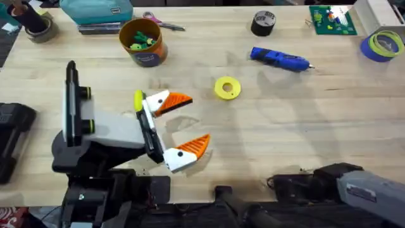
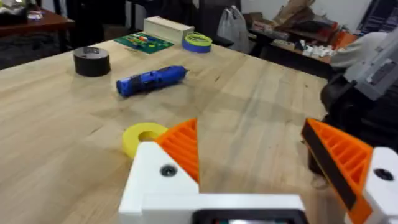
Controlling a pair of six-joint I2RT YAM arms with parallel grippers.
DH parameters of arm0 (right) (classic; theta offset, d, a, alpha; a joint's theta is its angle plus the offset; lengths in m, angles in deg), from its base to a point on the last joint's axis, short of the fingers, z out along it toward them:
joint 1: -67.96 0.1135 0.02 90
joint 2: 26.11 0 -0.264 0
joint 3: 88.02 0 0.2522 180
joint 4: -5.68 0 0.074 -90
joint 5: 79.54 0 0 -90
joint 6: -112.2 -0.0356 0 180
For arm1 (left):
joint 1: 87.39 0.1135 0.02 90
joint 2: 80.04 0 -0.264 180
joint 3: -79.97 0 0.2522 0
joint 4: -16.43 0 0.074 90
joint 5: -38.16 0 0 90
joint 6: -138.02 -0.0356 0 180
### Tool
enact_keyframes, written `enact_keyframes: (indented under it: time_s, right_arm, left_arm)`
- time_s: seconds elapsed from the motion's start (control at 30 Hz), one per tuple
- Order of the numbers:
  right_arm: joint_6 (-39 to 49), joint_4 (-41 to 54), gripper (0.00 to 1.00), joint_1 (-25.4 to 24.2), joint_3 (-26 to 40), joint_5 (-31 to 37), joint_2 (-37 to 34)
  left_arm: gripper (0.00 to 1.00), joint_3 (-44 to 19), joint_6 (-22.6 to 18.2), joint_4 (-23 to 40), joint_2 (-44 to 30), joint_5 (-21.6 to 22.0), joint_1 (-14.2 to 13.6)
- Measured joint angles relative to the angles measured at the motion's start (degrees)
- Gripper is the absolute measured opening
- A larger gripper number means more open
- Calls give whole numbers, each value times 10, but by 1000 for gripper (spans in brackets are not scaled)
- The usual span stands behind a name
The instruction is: Pick up the gripper from the table and insert it into the empty holder that is missing its gripper. Then pick up a screw, insert it into the mounting hole, and use the screwdriver to tighten it. Finally, clean up the table by picking up the vegetable and placing it into the bucket.
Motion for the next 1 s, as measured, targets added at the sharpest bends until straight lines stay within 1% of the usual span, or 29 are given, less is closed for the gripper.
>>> enact_keyframes:
  time_s: [0.07, 0.17, 0.27, 0.4, 0.47, 0.57, 0.67, 0.73, 0.8, 0.9, 1.0]
  right_arm:
    - [-46, 48, 995, 0, 0, -4, 27]
    - [-91, 107, 995, 0, -1, -11, 61]
    - [-115, 111, 995, 0, -20, -33, 99]
    - [-139, 107, 995, 0, -95, -61, 168]
    - [-152, 107, 996, 0, -134, -69, 200]
    - [-169, 108, 995, 0, -186, -75, 246]
    - [-181, 115, 996, 0, -221, -78, 288]
    - [-186, 120, 996, 0, -234, -79, 310]
    - [-190, 126, 996, 0, -239, -79, 326]
    - [-193, 133, 996, 0, -240, -79, 333]
    - [-193, 133, 996, 0, -242, -79, 331]
  left_arm:
    - [985, 0, 22, -13, 0, 7, 5]
    - [986, -3, 41, -13, 0, 19, 17]
    - [986, -23, 50, -9, -1, 35, 33]
    - [986, -70, 54, -11, -32, 42, 63]
    - [985, -92, 54, -8, -65, 44, 77]
    - [985, -131, 49, 19, -126, 46, 96]
    - [986, -189, 19, 91, -204, 51, 111]
    - [986, -239, -13, 159, -260, 58, 118]
    - [985, -288, -45, 232, -308, 78, 120]
    - [986, -374, -97, 353, -383, 129, 120]
    - [985, -456, -135, 451, -450, 203, 120]
